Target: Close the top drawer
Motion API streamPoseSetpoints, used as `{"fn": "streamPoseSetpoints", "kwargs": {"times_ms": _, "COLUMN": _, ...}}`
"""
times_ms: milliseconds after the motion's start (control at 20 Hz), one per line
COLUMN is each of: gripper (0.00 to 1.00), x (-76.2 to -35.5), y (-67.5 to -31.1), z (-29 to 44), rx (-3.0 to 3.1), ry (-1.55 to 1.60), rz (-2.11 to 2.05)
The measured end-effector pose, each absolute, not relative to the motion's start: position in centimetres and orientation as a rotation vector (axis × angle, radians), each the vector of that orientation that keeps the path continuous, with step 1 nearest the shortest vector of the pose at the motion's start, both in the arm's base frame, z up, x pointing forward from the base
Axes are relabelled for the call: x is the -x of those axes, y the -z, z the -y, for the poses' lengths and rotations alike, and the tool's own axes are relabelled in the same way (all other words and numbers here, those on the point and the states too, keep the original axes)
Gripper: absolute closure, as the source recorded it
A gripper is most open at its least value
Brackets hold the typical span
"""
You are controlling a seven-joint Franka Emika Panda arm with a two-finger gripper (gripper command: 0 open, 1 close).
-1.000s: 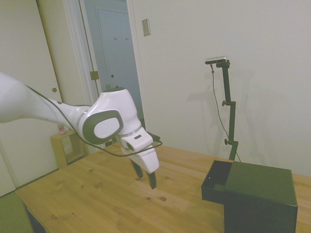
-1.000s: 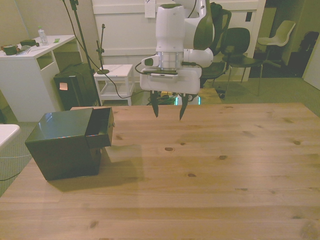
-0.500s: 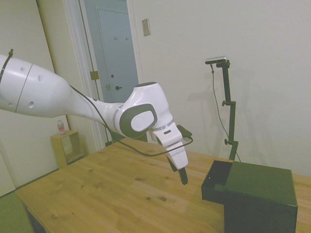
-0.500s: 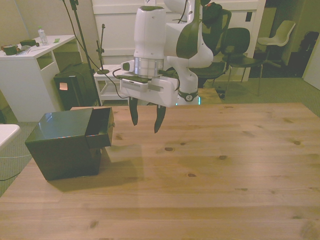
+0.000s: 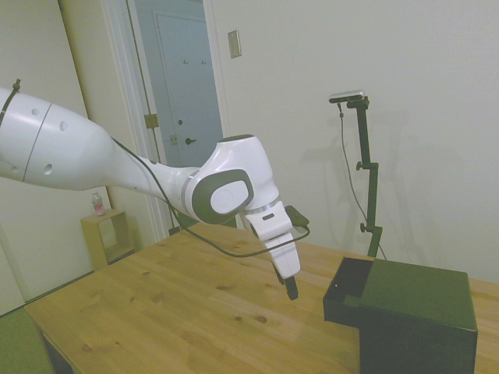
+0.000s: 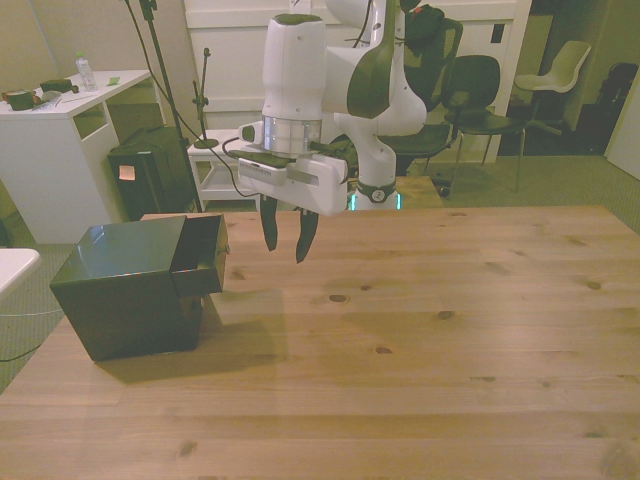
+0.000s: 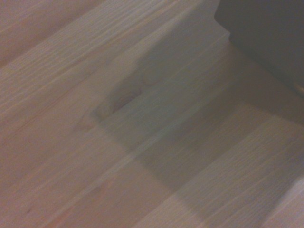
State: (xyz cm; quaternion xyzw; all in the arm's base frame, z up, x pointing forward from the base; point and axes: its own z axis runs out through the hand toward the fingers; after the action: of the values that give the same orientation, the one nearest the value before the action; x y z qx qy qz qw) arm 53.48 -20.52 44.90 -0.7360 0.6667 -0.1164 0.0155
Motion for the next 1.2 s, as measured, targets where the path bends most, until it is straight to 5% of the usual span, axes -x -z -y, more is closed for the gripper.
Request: {"fn": "streamPoseSetpoints", "kwargs": {"times_ms": 1200, "gripper": 1.0, "x": -51.7, "y": -46.9, "z": 29.3, "rx": 2.125, "ry": 0.384, "rz": -2.245}}
